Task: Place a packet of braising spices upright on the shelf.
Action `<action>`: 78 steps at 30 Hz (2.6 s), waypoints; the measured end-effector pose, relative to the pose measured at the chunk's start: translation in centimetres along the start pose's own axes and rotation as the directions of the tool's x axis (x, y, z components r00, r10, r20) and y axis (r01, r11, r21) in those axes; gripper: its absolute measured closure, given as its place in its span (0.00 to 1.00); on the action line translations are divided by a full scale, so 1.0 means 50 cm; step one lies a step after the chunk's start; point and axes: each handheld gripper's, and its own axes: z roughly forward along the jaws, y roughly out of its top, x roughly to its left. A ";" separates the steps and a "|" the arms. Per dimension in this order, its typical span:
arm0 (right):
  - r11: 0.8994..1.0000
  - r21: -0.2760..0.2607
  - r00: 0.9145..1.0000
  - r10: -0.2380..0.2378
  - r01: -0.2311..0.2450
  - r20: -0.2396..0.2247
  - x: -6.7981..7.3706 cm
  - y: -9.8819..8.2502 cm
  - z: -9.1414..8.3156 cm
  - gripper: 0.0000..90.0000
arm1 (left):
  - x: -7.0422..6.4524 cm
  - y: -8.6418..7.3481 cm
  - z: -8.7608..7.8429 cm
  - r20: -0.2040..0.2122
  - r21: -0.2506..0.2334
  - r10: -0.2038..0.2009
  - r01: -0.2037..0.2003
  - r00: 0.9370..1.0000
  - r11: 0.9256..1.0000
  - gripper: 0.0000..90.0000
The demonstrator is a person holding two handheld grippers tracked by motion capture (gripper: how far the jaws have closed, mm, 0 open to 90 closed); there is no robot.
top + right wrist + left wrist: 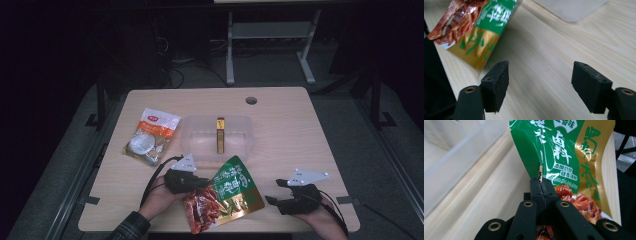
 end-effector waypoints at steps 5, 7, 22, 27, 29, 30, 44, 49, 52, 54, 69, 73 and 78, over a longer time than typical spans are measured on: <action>0.999 -0.016 0.999 -0.032 0.032 -0.036 0.007 0.008 0.009 0.31 | 0.003 0.003 -0.036 -0.040 -0.044 -0.017 0.015 0.999 0.999 1.00; 0.999 -0.022 0.998 -0.041 0.040 -0.051 0.009 0.014 0.015 0.30 | 0.004 0.003 -0.049 -0.060 -0.065 -0.023 0.019 0.998 0.998 1.00; 0.994 -0.096 0.967 -0.076 0.054 -0.244 0.038 0.101 0.111 0.26 | 0.012 -0.023 -0.139 -0.177 -0.204 -0.128 0.091 0.976 0.975 1.00; 0.992 -0.123 0.955 -0.071 0.037 -0.288 0.051 0.136 0.159 0.27 | 0.010 -0.025 -0.152 -0.183 -0.239 -0.148 0.103 0.972 0.966 1.00; 0.991 -0.132 0.952 -0.073 0.035 -0.297 0.054 0.146 0.173 0.31 | 0.008 -0.026 -0.154 -0.182 -0.241 -0.146 0.100 0.973 0.966 1.00; 0.990 -0.139 0.949 -0.074 0.032 -0.306 0.054 0.151 0.179 0.33 | 0.007 -0.026 -0.154 -0.180 -0.244 -0.146 0.100 0.973 0.965 1.00; 0.980 -0.178 0.899 0.001 -0.088 -0.439 0.037 0.171 0.198 0.91 | 0.006 -0.023 -0.146 -0.151 -0.276 -0.145 0.099 0.978 0.956 1.00; 0.978 -0.192 0.900 -0.010 -0.082 -0.435 0.031 0.174 0.183 0.99 | 0.003 -0.024 -0.138 -0.141 -0.252 -0.126 0.087 0.982 0.964 0.99; 0.979 -0.197 0.901 -0.032 -0.060 -0.432 0.028 0.178 0.174 0.99 | 0.000 -0.027 -0.133 -0.144 -0.226 -0.114 0.079 0.983 0.971 0.99; 0.980 -0.192 0.895 -0.040 -0.052 -0.444 0.026 0.183 0.168 0.99 | -0.001 -0.028 -0.132 -0.140 -0.214 -0.113 0.081 0.984 0.974 0.99; 0.983 -0.174 0.893 -0.127 0.056 -0.433 0.029 0.221 0.145 1.00 | 0.014 -0.048 -0.150 -0.179 -0.224 -0.131 0.089 0.975 0.971 0.84; 0.983 -0.171 0.896 -0.136 0.068 -0.423 0.035 0.228 0.137 1.00 | 0.013 -0.061 -0.157 -0.179 -0.200 -0.124 0.088 0.976 0.976 0.71; 0.980 -0.183 0.891 -0.152 0.080 -0.428 0.038 0.238 0.126 1.00 | 0.005 -0.075 -0.160 -0.189 -0.178 -0.116 0.082 0.975 0.980 0.56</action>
